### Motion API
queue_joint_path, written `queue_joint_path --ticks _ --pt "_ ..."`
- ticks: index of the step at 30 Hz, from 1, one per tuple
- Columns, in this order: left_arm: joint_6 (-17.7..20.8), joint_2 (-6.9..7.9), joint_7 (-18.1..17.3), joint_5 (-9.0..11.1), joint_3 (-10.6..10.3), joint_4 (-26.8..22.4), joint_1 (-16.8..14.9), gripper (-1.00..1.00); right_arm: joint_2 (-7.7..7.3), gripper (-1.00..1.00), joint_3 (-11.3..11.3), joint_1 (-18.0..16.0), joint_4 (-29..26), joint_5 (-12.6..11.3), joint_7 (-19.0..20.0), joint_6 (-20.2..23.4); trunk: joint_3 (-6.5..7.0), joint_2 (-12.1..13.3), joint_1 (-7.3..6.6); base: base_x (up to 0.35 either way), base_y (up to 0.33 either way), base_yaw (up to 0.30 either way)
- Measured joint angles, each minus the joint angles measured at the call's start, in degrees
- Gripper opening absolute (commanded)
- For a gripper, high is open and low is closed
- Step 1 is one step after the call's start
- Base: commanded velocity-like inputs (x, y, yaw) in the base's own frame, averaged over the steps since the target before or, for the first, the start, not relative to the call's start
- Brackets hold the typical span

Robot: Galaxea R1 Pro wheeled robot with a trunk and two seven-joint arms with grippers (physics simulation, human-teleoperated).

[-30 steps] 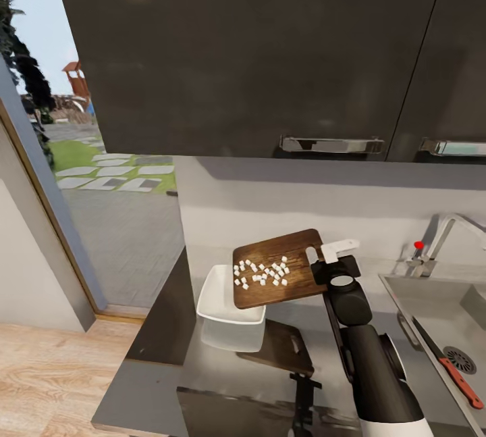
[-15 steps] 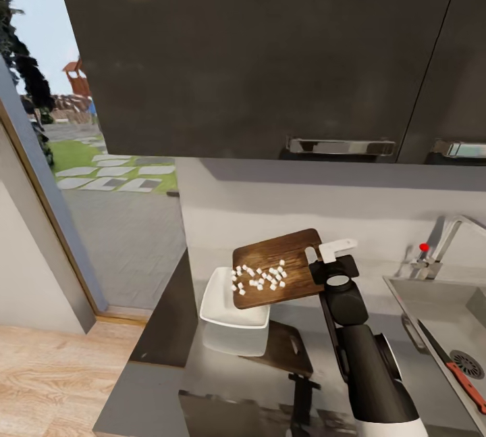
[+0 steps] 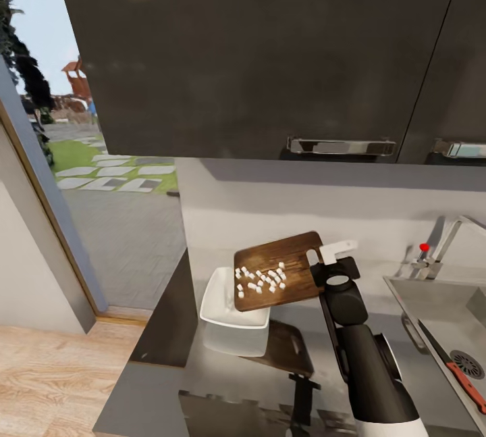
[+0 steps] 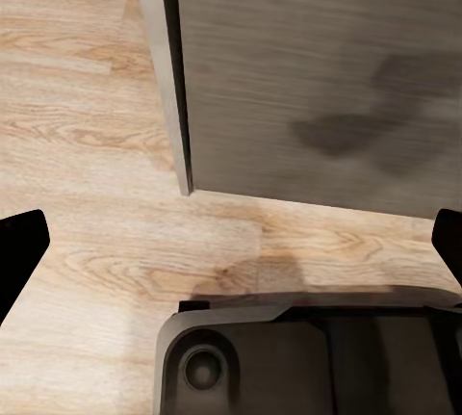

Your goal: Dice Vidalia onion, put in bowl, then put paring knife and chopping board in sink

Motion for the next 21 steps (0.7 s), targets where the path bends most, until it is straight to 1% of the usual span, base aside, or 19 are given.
queue_joint_path --ticks 2,4,7,9,12,21 --pt "0.0 0.0 0.0 0.0 0.0 0.0 0.0 1.0 -0.01 -1.0 0.6 -0.01 0.0 -0.04 -0.01 1.25 0.0 0.0 0.0 0.0 0.0 0.0" --pt "0.0 0.0 0.0 0.0 0.0 0.0 0.0 1.0 -0.02 -1.0 1.81 -0.01 0.01 0.24 -0.01 1.66 0.0 0.0 0.0 0.0 0.0 0.0" --pt "0.0 0.0 0.0 0.0 0.0 0.0 0.0 1.0 0.04 -1.0 2.96 0.0 0.03 2.65 0.0 1.88 0.0 0.0 0.0 0.0 0.0 0.0" --pt "0.0 0.0 0.0 0.0 0.0 0.0 0.0 1.0 0.06 -1.0 3.22 0.0 0.06 3.51 0.0 1.94 0.0 0.0 0.0 0.0 0.0 0.0" --pt "0.0 0.0 0.0 0.0 0.0 0.0 0.0 1.0 0.06 -1.0 3.35 0.0 0.07 3.91 0.01 2.0 0.0 0.0 0.0 0.0 0.0 0.0" --pt "0.0 0.0 0.0 0.0 0.0 -0.01 0.0 1.0 0.13 -1.0 3.4 -0.02 0.08 4.08 0.01 2.02 0.0 0.0 0.0 0.0 0.0 0.0"
